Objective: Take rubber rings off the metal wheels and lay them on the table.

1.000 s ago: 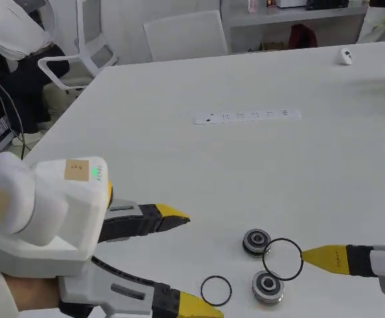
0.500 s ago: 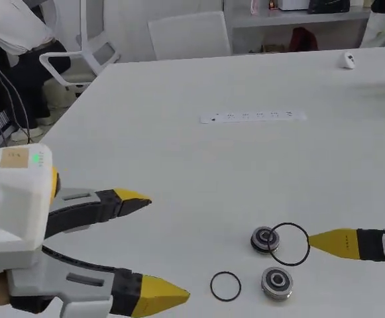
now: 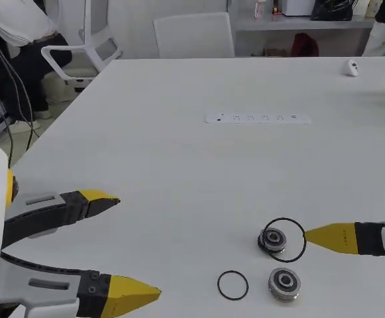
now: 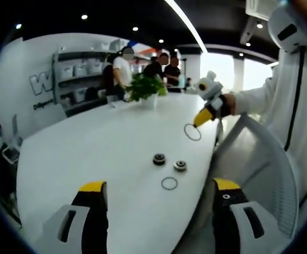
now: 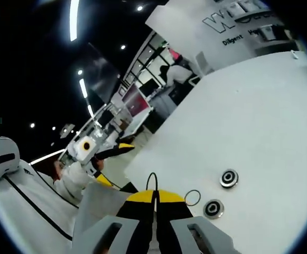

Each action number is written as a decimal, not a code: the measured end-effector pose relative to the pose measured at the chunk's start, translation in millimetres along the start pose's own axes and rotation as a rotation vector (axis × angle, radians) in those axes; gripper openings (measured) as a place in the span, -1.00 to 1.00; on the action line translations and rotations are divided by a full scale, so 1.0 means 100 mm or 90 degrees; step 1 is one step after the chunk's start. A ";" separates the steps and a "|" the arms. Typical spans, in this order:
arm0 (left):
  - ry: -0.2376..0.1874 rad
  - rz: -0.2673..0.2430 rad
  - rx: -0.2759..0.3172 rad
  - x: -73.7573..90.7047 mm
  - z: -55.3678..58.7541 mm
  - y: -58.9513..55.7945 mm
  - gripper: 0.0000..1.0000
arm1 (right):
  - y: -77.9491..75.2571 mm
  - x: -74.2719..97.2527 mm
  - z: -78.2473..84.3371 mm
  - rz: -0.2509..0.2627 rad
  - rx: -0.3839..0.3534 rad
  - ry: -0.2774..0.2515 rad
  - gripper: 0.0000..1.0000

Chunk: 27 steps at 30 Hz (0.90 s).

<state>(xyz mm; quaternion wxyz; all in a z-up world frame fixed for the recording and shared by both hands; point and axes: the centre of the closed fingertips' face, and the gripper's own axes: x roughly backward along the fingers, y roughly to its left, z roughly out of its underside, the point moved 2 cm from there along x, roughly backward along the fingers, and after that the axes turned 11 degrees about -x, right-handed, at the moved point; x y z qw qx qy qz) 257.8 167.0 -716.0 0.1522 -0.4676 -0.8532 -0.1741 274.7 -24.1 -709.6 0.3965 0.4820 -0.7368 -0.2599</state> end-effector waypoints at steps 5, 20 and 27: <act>-0.004 -0.011 0.008 0.09 0.08 0.04 0.63 | 0.07 -0.06 -0.02 0.001 0.007 0.003 -1.00; -0.005 -0.048 0.031 0.38 0.36 0.13 0.64 | 0.21 -0.43 -0.05 -0.013 0.028 0.045 -1.00; -0.003 -0.066 0.041 0.45 0.45 0.17 0.65 | 0.23 -0.60 -0.05 -0.025 0.037 0.071 -1.00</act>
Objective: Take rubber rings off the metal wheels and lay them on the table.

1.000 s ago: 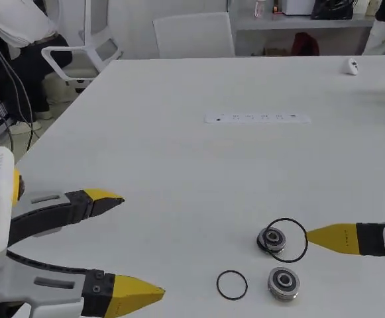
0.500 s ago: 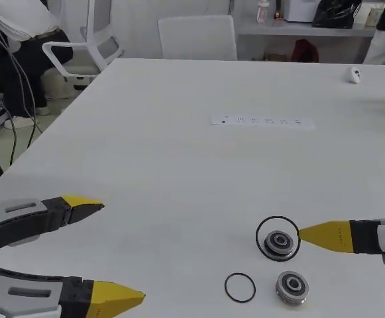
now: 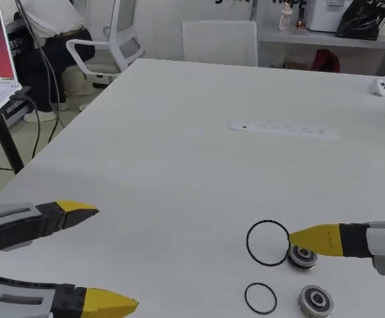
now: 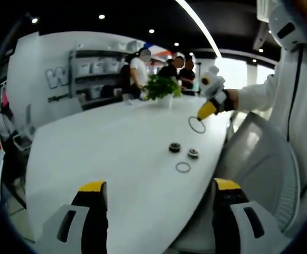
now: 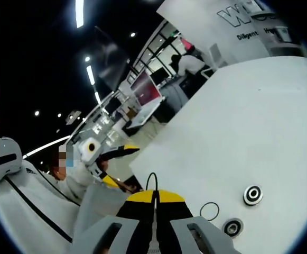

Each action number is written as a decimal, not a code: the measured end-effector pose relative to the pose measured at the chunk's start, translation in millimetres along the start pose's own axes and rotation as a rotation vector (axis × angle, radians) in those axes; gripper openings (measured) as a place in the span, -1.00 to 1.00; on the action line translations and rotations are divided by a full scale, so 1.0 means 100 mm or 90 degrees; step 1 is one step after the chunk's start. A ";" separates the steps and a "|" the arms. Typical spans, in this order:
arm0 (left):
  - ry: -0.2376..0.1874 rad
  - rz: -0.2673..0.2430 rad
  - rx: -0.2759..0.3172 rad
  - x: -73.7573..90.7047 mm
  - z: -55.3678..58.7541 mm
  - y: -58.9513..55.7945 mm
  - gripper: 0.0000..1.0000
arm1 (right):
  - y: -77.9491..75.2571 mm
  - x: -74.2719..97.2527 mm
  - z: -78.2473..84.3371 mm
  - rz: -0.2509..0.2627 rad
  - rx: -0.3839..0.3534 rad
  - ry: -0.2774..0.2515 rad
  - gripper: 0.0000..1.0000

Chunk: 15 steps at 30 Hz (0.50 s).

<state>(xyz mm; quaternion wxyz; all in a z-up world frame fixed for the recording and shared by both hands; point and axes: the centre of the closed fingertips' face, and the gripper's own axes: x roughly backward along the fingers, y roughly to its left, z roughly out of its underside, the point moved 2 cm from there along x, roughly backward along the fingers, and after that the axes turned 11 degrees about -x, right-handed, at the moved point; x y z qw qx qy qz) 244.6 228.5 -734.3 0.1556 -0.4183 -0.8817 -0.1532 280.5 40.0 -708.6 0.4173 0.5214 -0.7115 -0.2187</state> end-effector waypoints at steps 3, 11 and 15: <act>-0.004 -0.005 0.005 0.00 0.02 0.00 0.66 | -0.01 -0.05 -0.01 -0.002 0.002 0.007 -1.00; -0.001 -0.013 0.013 -0.05 0.07 -0.01 0.74 | -0.11 -0.19 0.05 0.001 0.004 0.038 -1.00; 0.000 -0.017 0.020 -0.07 0.08 0.00 0.79 | -0.15 -0.28 0.08 -0.001 0.005 0.056 -1.00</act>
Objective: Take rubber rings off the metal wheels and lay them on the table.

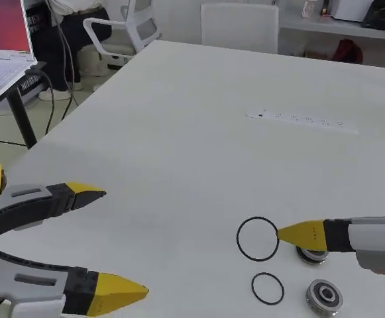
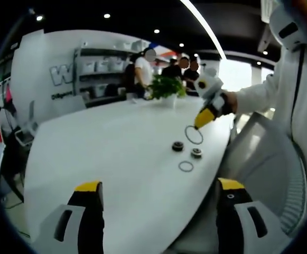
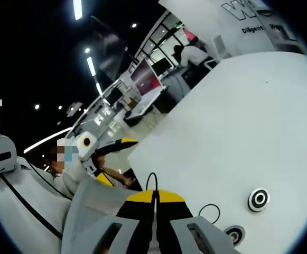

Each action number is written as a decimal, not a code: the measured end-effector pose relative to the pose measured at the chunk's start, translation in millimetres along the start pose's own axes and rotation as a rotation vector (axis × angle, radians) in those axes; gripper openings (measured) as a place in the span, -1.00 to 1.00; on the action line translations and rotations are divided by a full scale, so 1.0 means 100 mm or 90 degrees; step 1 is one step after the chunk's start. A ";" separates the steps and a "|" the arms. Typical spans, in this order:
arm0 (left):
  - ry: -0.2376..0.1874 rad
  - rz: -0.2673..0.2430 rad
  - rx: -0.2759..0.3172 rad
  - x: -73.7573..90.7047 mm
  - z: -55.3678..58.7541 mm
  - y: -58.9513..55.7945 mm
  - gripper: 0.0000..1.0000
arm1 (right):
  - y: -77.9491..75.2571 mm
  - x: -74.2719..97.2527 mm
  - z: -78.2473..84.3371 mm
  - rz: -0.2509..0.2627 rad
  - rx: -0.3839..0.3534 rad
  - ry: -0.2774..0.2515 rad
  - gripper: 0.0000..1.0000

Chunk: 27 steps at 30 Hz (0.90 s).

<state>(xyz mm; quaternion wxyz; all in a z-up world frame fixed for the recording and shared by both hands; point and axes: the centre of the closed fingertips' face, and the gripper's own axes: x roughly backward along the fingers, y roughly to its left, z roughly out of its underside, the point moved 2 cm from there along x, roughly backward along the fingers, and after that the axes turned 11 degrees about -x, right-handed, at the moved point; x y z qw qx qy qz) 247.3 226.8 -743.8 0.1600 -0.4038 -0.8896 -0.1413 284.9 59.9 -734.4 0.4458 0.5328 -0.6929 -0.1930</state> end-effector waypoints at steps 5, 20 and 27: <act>0.008 0.008 0.003 -0.02 0.02 -0.03 0.81 | -0.06 -0.09 0.03 -0.005 -0.009 0.011 -1.00; 0.001 0.044 0.002 -0.19 -0.11 -0.19 1.00 | -0.34 -0.26 0.24 0.013 -0.035 0.050 -1.00; 0.004 0.051 0.003 -0.23 -0.11 -0.21 1.00 | -0.53 -0.27 0.30 0.032 -0.056 0.059 -1.00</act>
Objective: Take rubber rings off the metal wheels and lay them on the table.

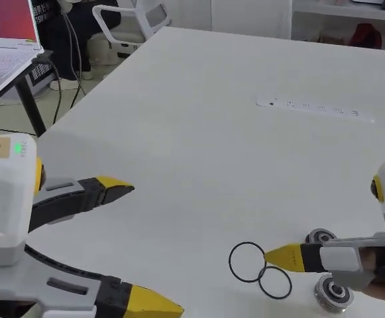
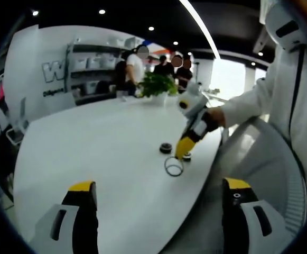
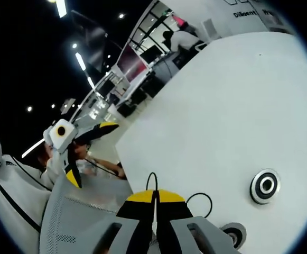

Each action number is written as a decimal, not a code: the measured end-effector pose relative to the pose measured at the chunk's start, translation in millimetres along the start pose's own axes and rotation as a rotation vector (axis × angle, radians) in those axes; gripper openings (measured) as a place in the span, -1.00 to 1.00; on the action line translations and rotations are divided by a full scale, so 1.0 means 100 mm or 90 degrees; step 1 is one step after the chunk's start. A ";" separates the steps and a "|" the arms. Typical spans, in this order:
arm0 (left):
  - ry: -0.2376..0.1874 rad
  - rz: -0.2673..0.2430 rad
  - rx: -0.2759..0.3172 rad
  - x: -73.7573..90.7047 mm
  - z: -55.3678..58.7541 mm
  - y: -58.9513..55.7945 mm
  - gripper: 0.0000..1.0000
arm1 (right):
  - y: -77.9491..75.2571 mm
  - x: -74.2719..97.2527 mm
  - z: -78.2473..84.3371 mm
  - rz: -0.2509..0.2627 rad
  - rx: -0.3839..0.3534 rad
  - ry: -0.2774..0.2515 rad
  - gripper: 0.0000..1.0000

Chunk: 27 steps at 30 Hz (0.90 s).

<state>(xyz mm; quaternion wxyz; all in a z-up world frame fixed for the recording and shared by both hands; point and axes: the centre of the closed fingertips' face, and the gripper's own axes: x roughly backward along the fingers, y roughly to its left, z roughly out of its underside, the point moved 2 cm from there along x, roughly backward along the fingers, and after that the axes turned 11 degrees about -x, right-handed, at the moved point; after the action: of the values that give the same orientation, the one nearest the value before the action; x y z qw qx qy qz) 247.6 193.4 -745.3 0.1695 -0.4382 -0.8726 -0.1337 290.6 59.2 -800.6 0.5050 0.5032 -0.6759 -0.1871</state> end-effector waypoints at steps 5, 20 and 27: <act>0.002 -0.001 0.001 0.00 0.01 0.01 1.00 | -0.09 0.00 0.03 0.011 -0.014 0.003 -1.00; 0.009 0.006 0.006 -0.01 0.05 0.00 0.96 | -0.29 0.06 0.06 0.048 -0.034 0.005 -1.00; 0.012 0.009 0.005 -0.01 0.05 -0.01 0.95 | -0.37 0.08 0.11 0.064 -0.042 0.015 -1.00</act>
<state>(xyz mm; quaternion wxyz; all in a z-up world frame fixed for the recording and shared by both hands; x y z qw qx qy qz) 246.9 194.0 -750.7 0.1808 -0.4422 -0.8684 -0.1331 299.2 33.5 -829.4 0.5376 0.4539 -0.6880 -0.1777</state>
